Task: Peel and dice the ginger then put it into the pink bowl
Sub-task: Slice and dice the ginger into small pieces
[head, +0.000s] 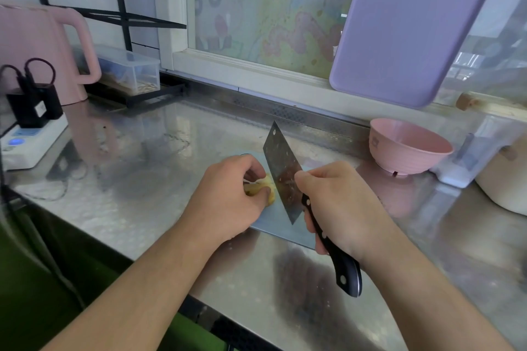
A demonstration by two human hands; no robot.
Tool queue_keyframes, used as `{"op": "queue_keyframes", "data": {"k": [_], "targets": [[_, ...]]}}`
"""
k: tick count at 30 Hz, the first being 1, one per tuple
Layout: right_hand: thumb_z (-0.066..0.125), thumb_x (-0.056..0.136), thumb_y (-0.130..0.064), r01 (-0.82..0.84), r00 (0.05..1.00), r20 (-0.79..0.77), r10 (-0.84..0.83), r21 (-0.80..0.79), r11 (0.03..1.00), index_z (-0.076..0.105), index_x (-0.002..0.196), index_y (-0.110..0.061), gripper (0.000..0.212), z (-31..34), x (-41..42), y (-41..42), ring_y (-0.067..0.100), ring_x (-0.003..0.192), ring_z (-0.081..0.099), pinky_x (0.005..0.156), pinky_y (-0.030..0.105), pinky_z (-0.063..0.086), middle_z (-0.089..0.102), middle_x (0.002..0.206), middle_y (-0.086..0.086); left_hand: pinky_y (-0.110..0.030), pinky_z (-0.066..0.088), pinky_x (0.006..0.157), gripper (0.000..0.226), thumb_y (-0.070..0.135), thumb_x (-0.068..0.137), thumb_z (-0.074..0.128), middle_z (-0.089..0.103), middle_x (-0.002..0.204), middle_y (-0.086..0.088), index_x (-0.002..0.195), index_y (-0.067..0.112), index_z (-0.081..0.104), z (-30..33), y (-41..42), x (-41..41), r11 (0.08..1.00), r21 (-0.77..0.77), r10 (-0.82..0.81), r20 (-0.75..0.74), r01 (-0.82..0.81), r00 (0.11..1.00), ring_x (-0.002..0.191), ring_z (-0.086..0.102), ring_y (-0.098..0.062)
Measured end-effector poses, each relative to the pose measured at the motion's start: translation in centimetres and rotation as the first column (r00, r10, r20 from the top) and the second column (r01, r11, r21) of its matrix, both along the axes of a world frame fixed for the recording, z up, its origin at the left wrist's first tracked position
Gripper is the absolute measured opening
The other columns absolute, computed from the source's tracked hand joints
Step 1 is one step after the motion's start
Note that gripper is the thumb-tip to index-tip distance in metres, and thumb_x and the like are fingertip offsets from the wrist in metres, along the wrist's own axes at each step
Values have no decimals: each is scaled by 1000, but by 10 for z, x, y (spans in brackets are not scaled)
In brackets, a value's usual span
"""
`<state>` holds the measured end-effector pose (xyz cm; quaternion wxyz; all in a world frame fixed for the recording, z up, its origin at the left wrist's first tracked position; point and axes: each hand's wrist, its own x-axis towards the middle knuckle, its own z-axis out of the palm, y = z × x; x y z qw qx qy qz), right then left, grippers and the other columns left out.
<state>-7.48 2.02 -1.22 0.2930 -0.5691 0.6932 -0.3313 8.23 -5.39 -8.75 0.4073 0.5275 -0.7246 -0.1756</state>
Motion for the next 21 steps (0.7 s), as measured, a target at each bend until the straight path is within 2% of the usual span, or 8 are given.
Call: {"op": "queue_keyframes", "data": {"k": [6,14,21], "targets": [[47,98,-22,-16,1000,-24,16,4,1000,45,62,-10,38,3,2,4,27,29,51,41,26,38,53,55,18,-34,60,76,6,33,80,76,68,88,19,84,35,71,0,1,0,998,21,51,-4,-51,999,84,66,-3],[47,97,-19,-16,1000,16,16,35,999,48,61,-10,37,2,5,4,25,28,49,36,20,37,53,55,18,-26,54,66,8,29,79,76,68,78,18,73,32,71,-2,0,-1,999,-10,50,9,-50,999,75,65,-2],[47,97,-20,-12,1000,17,11,33,999,47,60,-11,39,7,4,10,23,29,47,35,18,38,54,54,14,-27,55,69,6,30,80,76,67,81,19,76,33,71,0,1,-1,999,-25,39,48,-38,998,78,63,-3]]}}
